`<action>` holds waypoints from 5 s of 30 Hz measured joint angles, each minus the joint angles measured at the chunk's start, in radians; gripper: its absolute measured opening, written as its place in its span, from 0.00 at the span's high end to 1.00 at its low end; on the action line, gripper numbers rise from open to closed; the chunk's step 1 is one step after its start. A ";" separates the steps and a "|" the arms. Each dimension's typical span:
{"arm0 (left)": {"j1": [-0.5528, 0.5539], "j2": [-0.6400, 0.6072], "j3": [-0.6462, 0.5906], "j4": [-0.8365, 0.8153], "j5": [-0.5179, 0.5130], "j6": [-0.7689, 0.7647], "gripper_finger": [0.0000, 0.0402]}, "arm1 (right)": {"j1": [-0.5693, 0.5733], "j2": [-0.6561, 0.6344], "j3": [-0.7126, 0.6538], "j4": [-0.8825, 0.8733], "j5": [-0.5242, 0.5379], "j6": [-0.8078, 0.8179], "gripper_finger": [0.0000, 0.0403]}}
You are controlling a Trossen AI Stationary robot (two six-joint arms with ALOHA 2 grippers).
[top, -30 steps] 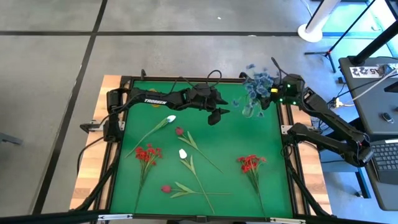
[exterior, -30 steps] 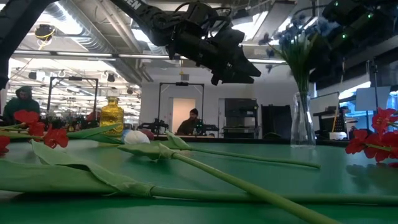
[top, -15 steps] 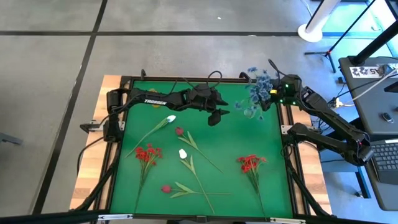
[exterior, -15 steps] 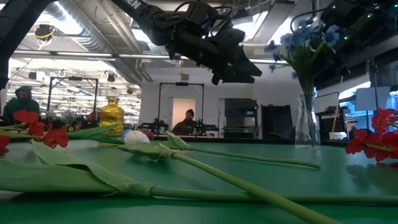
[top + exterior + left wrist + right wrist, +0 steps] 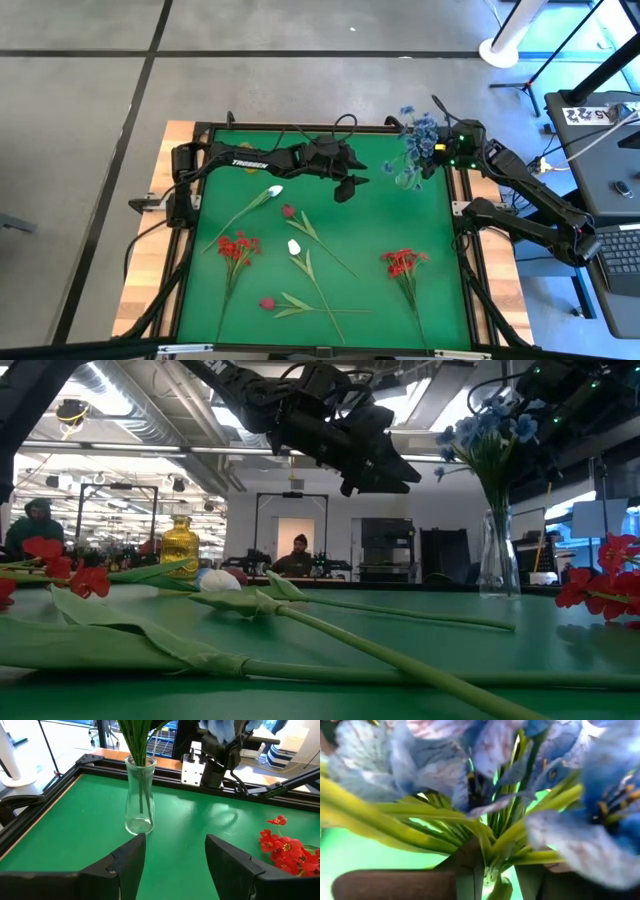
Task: Sort flowers into vase by color
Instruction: Put the light blue flowers into the transparent vase
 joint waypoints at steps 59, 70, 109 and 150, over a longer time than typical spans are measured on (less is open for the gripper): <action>-0.011 0.161 0.000 0.515 0.053 0.106 0.50 | 0.000 0.001 0.026 -0.034 -0.071 0.009 0.20; -0.016 0.283 0.186 0.599 0.030 0.101 0.50 | 0.000 0.001 0.026 -0.029 -0.071 0.017 0.20; -0.040 0.312 0.290 0.452 -0.060 0.143 0.82 | 0.000 0.001 0.026 -0.031 -0.071 0.037 0.20; -0.043 0.312 0.291 0.497 -0.213 0.078 0.94 | 0.000 0.001 0.026 -0.037 -0.098 0.038 0.20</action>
